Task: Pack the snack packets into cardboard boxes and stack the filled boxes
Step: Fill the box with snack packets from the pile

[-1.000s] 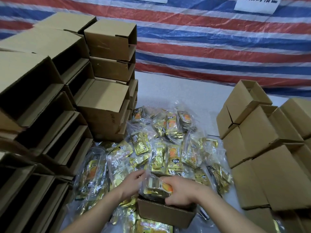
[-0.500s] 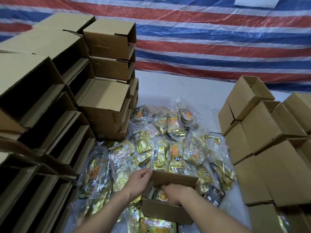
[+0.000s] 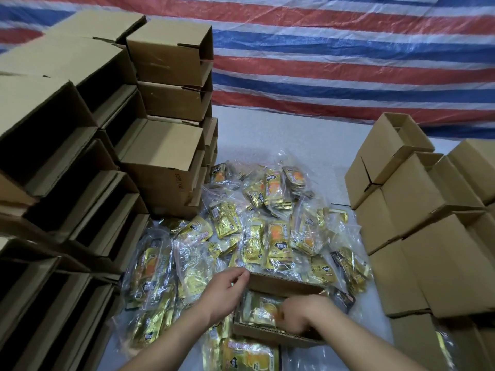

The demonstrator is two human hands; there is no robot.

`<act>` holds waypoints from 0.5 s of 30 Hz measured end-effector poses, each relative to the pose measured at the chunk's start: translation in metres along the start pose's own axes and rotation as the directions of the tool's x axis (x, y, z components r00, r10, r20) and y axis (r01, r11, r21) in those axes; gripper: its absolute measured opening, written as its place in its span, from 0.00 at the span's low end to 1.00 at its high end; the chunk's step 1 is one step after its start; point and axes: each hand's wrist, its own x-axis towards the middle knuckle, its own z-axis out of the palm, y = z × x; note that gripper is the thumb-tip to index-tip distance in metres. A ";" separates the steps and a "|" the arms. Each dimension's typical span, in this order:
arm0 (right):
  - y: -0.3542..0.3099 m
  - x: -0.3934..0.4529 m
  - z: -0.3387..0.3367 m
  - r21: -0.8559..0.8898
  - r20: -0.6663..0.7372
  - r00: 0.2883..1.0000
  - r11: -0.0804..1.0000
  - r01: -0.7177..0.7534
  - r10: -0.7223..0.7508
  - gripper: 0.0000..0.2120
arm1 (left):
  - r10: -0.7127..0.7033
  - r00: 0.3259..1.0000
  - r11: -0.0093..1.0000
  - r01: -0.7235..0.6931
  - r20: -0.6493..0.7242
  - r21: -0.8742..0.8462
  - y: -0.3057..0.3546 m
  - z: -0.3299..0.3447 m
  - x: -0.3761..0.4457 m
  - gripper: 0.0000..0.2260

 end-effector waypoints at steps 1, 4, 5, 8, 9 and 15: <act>-0.002 0.005 0.003 0.020 0.011 1.000 1.000 -0.015 0.015 0.20 | 0.015 1.000 1.000 -0.015 0.014 0.026 0.001 0.001 0.000 0.11; -0.004 0.013 0.003 0.071 0.002 0.999 0.997 -0.034 0.034 0.20 | 0.022 0.999 0.997 -0.024 0.025 0.075 0.007 0.007 -0.002 0.13; -0.004 0.015 0.003 0.068 0.006 0.999 0.997 -0.041 0.041 0.20 | 0.013 1.000 0.997 -0.014 0.009 0.076 0.007 0.007 -0.002 0.12; -0.001 0.014 0.000 0.053 -0.076 0.997 0.999 -0.001 0.005 0.20 | -0.006 0.999 0.999 0.008 -0.039 0.039 0.004 0.003 -0.002 0.11; -0.001 0.015 -0.001 0.081 -0.121 0.992 0.996 0.039 -0.029 0.20 | -0.007 0.999 1.000 0.008 -0.045 0.021 0.002 0.001 -0.001 0.11; -0.021 0.030 0.009 0.331 -0.016 0.994 0.937 0.112 -0.113 0.29 | 0.014 0.999 1.000 -0.013 -0.039 0.023 -0.014 -0.002 -0.005 0.11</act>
